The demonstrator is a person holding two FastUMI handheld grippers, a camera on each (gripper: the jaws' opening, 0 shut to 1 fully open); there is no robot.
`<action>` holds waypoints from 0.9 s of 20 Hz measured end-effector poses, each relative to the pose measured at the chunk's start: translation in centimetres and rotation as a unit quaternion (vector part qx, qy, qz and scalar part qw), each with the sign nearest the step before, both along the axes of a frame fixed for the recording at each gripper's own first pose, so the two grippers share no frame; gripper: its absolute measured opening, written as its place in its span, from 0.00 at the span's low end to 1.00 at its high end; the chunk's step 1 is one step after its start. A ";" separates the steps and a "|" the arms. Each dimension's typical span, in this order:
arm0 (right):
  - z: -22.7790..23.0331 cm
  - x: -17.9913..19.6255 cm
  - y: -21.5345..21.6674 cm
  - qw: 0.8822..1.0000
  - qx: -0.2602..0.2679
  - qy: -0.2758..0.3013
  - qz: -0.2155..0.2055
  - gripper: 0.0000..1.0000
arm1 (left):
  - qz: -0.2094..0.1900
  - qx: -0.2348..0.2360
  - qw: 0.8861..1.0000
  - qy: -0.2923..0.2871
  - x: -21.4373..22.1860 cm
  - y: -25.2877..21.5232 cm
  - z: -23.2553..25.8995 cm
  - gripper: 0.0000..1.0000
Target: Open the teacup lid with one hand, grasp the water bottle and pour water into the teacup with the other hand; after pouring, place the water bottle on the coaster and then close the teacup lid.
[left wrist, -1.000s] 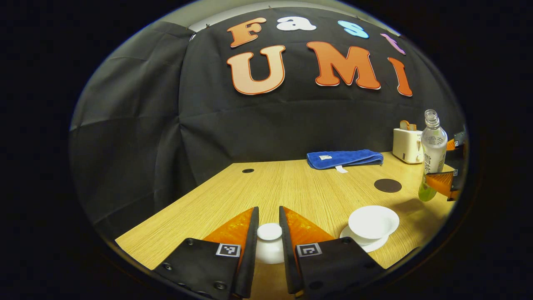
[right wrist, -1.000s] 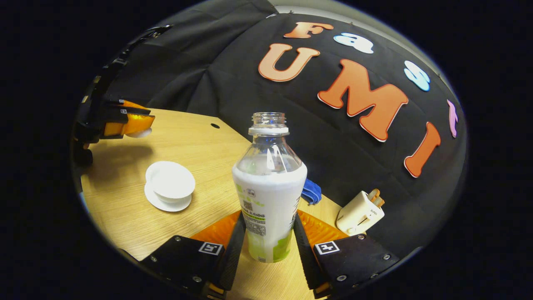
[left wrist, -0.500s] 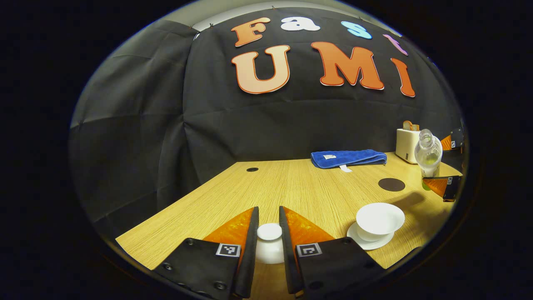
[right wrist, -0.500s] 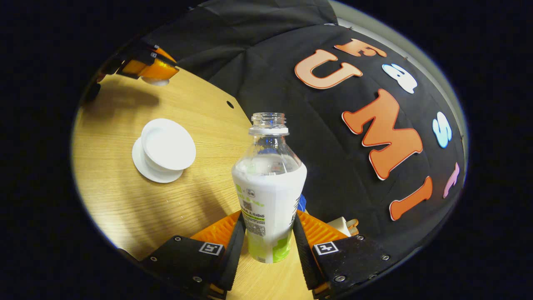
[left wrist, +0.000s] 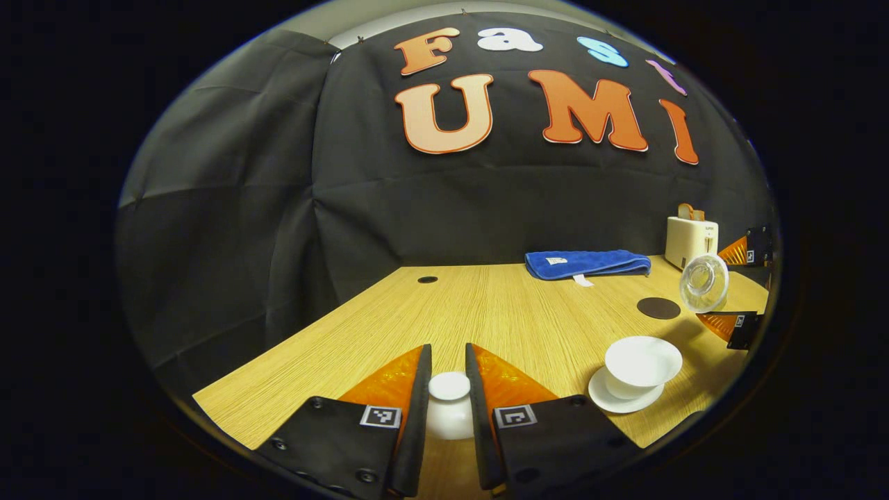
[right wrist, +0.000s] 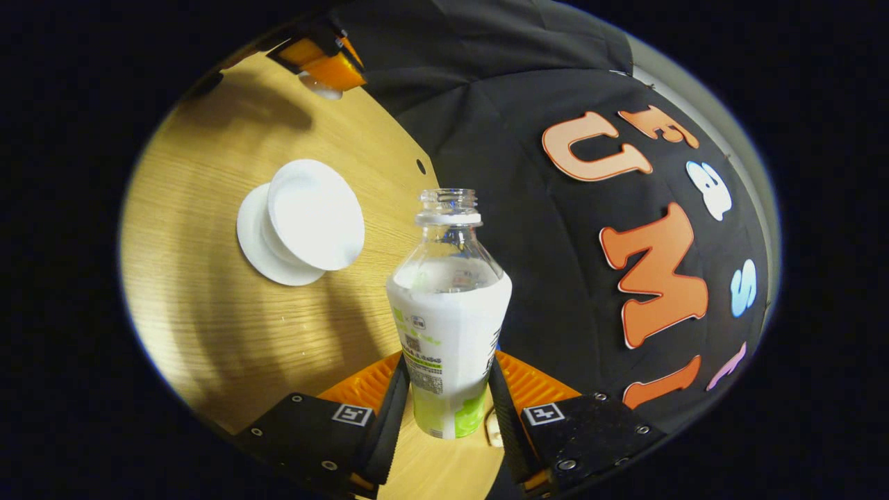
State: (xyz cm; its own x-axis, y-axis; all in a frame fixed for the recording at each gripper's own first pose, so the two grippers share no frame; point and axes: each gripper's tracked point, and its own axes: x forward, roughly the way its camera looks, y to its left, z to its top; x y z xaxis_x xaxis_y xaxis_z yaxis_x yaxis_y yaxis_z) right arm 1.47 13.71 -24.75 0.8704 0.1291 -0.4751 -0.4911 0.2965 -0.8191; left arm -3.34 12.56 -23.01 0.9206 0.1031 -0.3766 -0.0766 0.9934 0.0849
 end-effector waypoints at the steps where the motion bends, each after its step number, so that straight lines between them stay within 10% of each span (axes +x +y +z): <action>1: 0.2 0.3 -0.1 1.000 -0.019 -0.013 0.007 0.65 | 0.003 -0.001 1.000 -0.001 0.0 0.2 -0.1 0.35; 18: 2.2 2.4 -0.3 0.971 -0.175 -0.124 0.102 0.64 | 0.015 -0.004 1.000 0.011 -0.4 1.6 -0.7 0.35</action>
State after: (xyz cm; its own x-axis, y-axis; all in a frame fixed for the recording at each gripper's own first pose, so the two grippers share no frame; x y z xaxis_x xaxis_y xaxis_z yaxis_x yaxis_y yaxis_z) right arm 3.91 13.38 -22.51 0.9367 0.1799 -0.3002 -0.2852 -0.1048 -0.9527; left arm -3.75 14.16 -23.69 0.9086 0.1274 -0.3978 -0.1047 0.9914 0.0783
